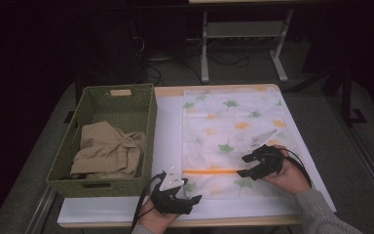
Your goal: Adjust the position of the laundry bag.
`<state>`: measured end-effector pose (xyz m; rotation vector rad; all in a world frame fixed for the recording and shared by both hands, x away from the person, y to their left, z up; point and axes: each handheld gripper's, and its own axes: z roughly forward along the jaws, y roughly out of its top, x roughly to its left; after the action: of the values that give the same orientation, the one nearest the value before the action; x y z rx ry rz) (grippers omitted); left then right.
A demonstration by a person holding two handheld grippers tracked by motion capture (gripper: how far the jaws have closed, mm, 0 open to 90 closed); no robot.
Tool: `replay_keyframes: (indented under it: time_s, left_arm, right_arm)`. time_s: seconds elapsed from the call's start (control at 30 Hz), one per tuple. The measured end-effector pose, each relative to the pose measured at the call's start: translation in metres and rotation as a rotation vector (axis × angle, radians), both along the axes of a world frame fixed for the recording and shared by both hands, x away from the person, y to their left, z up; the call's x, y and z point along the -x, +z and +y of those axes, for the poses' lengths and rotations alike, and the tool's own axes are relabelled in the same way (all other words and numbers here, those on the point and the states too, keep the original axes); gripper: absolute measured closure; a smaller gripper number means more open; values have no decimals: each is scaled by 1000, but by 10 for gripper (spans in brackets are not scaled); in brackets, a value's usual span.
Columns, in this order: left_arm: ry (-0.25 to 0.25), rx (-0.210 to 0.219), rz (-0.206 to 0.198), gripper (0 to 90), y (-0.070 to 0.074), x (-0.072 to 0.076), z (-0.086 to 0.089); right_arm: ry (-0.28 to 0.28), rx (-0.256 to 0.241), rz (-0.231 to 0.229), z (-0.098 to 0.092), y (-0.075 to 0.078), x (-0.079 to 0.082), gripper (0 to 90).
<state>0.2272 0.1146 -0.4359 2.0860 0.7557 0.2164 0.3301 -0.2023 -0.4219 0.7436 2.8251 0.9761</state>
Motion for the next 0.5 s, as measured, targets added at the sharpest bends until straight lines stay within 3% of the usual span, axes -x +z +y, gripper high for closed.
replay_keyframes:
  time_s: [0.1,0.3,0.33,0.5]
  left_arm:
    - [-2,6,-1,283,1,0,1]
    - [2,6,6,283,1,0,1]
    - [4,8,9,283,1,-1,2]
    - [5,11,16,283,0,-1,1]
  right_arm:
    - [8,8,-4,6,-2,-3,365]
    - [36,99,-7,21,-13,-10,364]
    - [49,125,-32,23,-16,-8,384]
    - [72,136,-27,25,-15,-9,459]
